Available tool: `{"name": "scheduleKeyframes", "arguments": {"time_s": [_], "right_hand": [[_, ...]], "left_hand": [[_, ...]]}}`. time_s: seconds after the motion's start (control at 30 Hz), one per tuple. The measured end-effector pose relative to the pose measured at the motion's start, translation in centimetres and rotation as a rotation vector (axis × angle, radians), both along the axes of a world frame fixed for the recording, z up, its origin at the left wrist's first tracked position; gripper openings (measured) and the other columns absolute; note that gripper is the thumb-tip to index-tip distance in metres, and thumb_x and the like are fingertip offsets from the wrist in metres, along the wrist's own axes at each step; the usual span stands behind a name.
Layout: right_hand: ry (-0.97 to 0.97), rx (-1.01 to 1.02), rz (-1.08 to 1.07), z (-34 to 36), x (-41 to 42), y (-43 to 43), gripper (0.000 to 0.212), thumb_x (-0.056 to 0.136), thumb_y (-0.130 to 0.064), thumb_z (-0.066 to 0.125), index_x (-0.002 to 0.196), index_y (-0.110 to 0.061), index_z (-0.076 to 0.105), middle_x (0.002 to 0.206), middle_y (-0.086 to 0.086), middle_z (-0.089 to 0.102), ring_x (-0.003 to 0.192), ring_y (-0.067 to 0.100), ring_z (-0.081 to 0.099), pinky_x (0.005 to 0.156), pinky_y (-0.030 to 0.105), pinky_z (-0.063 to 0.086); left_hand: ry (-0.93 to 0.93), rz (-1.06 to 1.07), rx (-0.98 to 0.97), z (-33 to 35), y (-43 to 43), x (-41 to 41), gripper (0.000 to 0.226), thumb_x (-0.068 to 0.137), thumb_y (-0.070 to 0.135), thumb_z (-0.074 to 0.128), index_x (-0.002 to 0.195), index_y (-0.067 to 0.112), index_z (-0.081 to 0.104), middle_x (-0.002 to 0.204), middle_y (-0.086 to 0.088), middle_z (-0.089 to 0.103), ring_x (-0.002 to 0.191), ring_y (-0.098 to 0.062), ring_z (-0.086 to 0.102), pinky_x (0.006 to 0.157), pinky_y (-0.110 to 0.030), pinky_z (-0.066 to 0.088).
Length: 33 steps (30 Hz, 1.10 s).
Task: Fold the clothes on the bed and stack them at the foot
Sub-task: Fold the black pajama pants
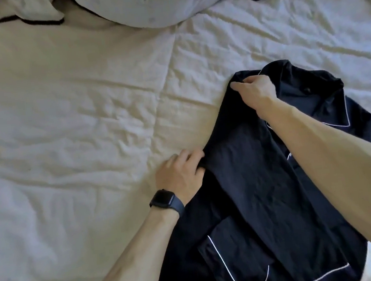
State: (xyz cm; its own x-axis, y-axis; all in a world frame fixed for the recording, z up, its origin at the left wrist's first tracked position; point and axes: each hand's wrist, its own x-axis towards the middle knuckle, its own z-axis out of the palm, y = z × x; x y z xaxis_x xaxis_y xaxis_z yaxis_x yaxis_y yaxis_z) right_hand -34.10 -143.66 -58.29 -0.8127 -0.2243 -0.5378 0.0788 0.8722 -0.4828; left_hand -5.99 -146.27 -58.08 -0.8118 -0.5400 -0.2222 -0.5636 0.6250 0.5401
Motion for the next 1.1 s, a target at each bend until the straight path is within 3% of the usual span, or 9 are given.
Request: {"name": "scheduleKeyframes", "arguments": {"time_s": [0.1,0.2,0.37,0.57,0.67,0.8,0.9,0.97,1.1], "right_hand": [[-0.084,-0.166,-0.043,0.0,0.2,-1.0,0.016,0.085,-0.039,0.080,0.076,-0.030,0.071,0.080,-0.015,0.068,0.081,0.007,0.068,0.070,0.018,0.057],[-0.142,-0.218,0.043,0.4,0.4,-1.4,0.014,0.086,-0.034,0.078,0.100,-0.033,0.077,0.102,-0.014,0.072,0.101,0.008,0.069,0.091,0.023,0.057],[0.032,-0.239,0.061,2.9,3.0,2.8,0.038,0.090,-0.034,0.066,0.128,-0.031,0.066,0.105,-0.022,0.069,0.094,-0.011,0.062,0.082,0.010,0.046],[0.331,-0.150,0.033,3.6,12.8,15.1,0.036,0.094,-0.026,0.069,0.129,-0.018,0.063,0.127,-0.009,0.063,0.122,0.017,0.053,0.107,0.037,0.043],[0.481,0.022,0.159,2.5,16.7,20.0,0.050,0.096,-0.034,0.066,0.140,-0.013,0.058,0.152,0.005,0.051,0.142,0.025,0.042,0.115,0.044,0.035],[0.412,0.225,0.319,1.2,19.3,24.5,0.066,0.100,-0.053,0.045,0.158,-0.025,0.035,0.169,0.006,0.021,0.157,0.025,0.012,0.122,0.056,0.017],[0.423,0.266,0.351,0.3,20.1,27.4,0.067,0.100,-0.055,0.040,0.160,-0.028,0.030,0.171,0.006,0.015,0.158,0.026,0.009,0.122,0.061,0.014],[0.434,0.284,0.319,0.0,20.4,29.0,0.067,0.100,-0.056,0.039,0.161,-0.030,0.028,0.171,0.005,0.013,0.158,0.026,0.007,0.122,0.061,0.010],[0.432,0.314,0.262,-0.6,21.0,32.0,0.067,0.100,-0.057,0.035,0.162,-0.032,0.022,0.171,0.005,0.011,0.158,0.025,0.002,0.122,0.059,0.002]], "left_hand": [[-0.045,0.153,0.034,-0.2,-0.9,0.6,0.033,0.082,0.014,0.062,0.113,0.021,0.070,0.097,-0.002,0.072,0.082,-0.033,0.065,0.057,-0.035,0.049],[-0.180,0.171,0.099,-0.2,-1.4,0.9,0.033,0.089,0.020,0.054,0.121,0.027,0.062,0.108,0.004,0.071,0.091,-0.026,0.064,0.060,-0.031,0.046],[-0.349,0.104,0.195,1.0,-1.9,-1.3,0.047,0.083,0.033,0.052,0.130,0.030,0.050,0.126,0.004,0.062,0.103,-0.023,0.059,0.076,-0.033,0.047],[-0.343,0.191,0.154,1.6,-1.8,-6.9,0.048,0.090,0.061,0.040,0.122,0.027,0.051,0.114,0.005,0.067,0.096,-0.027,0.063,0.075,-0.038,0.051],[-0.386,0.129,-0.016,0.4,-2.2,-8.0,0.033,0.100,0.056,0.040,0.107,0.025,0.046,0.100,-0.004,0.066,0.078,-0.029,0.052,0.062,-0.035,0.039],[-0.351,0.189,-0.015,-0.5,-2.8,-7.5,0.026,0.101,0.052,0.041,0.098,0.027,0.045,0.096,-0.009,0.065,0.076,-0.032,0.053,0.063,-0.036,0.040],[-0.153,0.134,-0.228,-0.1,-0.5,-7.3,0.039,0.096,0.044,0.054,0.123,0.015,0.050,0.119,-0.017,0.060,0.101,-0.041,0.056,0.078,-0.048,0.045],[-0.033,-0.081,-0.428,0.2,2.2,-6.8,0.058,0.094,0.046,0.055,0.142,0.015,0.046,0.140,-0.018,0.048,0.125,-0.042,0.048,0.098,-0.054,0.039],[-0.130,-0.559,-0.392,-1.3,8.0,-5.4,0.073,0.092,0.065,0.039,0.157,0.037,0.023,0.167,-0.002,0.017,0.153,-0.033,0.013,0.119,-0.062,0.015]]}}
